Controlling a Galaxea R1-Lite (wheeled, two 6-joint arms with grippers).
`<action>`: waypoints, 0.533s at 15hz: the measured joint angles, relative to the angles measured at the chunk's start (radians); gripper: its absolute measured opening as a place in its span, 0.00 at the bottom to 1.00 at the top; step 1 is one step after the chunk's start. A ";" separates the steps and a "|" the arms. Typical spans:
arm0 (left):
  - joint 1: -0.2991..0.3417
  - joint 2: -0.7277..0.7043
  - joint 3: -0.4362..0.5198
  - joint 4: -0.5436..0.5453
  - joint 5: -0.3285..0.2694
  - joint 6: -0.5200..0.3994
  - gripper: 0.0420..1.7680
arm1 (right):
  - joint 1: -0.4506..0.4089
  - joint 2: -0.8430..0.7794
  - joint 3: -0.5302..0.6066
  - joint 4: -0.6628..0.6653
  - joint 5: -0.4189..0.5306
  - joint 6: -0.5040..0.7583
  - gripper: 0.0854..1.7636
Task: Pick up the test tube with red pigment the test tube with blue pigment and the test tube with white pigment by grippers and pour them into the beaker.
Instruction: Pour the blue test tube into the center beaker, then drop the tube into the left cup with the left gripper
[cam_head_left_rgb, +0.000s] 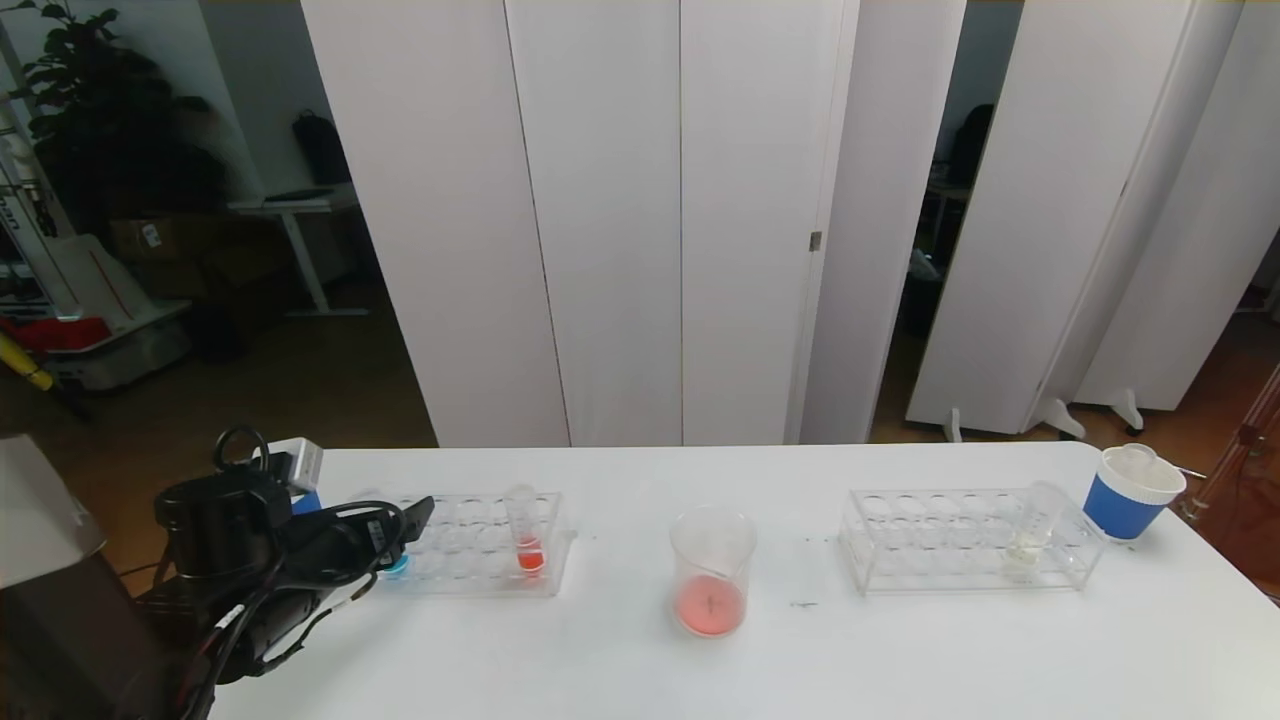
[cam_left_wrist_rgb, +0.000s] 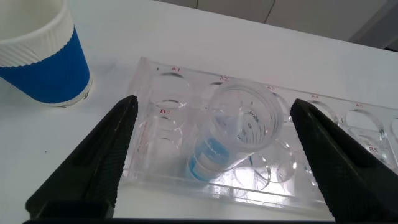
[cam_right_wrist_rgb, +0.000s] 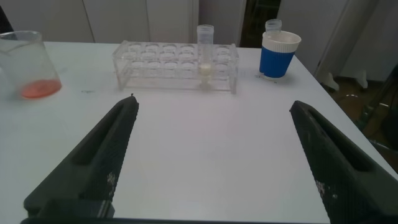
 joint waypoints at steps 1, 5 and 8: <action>0.002 0.004 -0.001 -0.009 0.000 0.000 0.93 | 0.000 0.000 0.000 0.000 0.000 0.000 0.99; 0.007 0.013 -0.006 -0.008 -0.009 0.003 0.23 | 0.000 0.000 0.000 0.001 0.000 0.000 0.99; 0.008 0.014 -0.007 -0.010 -0.012 0.002 0.32 | 0.000 0.000 0.000 0.000 0.000 0.000 0.99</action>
